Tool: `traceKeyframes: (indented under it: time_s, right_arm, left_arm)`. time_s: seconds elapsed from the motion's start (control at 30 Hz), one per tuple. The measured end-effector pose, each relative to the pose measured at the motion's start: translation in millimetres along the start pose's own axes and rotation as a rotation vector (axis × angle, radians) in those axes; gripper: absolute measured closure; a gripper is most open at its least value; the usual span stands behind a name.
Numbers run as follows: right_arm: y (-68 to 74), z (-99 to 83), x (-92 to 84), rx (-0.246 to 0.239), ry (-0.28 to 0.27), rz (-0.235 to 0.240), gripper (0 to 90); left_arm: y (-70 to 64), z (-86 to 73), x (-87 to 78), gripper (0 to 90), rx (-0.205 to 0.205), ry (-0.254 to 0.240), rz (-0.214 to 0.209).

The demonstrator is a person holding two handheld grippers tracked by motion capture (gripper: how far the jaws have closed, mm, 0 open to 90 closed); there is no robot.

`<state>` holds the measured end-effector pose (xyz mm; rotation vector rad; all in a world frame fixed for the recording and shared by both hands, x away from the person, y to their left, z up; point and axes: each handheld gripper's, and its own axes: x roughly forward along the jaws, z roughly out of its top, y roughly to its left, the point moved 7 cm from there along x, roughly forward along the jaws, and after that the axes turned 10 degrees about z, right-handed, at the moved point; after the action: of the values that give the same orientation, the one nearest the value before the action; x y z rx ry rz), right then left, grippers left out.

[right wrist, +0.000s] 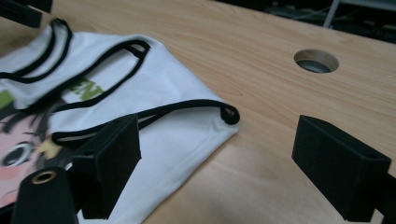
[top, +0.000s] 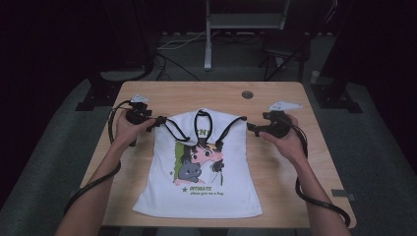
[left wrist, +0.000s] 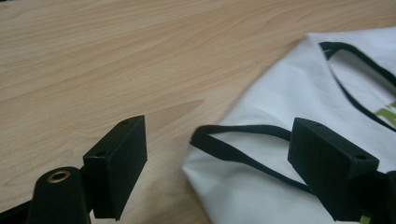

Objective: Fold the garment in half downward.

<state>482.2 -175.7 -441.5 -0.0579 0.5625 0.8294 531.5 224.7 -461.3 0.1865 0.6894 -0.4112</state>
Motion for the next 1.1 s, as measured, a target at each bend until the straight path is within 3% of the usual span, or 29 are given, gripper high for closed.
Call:
traceKeyframes:
  time_s: [0.17, 0.53, 0.6, 0.77, 0.87, 1.1]
  right_arm:
    - [-15.2, 3.6, 25.6, 0.007, 0.056, 0.0, 16.3]
    - [-28.9, 2.9, 59.2, -0.018, 0.131, 0.007, 26.2]
    - [-30.2, 2.4, 61.9, -0.022, 0.137, 0.008, 28.1]
    - [-32.7, -1.2, 66.2, -0.039, 0.162, -0.009, 36.6]
    - [-33.1, -3.0, 68.1, -0.05, 0.173, -0.012, 41.9]
    - [-28.2, -4.4, 74.6, -0.072, 0.19, 0.0, 56.7]
  left_arm:
    - [0.3, -3.6, 9.7, 19.6, -0.007, 0.018, -0.018]
    - [-6.1, -7.3, 22.2, 26.8, 0.053, 0.044, -0.027]
    - [-6.2, -7.2, 22.9, 33.2, 0.054, 0.04, -0.029]
    - [-6.4, -6.6, 24.1, 37.9, 0.053, 0.036, -0.031]
    - [-7.8, -5.9, 23.4, 43.7, 0.075, 0.047, -0.038]
    - [-9.6, -5.1, 23.7, 61.9, 0.07, 0.041, -0.035]
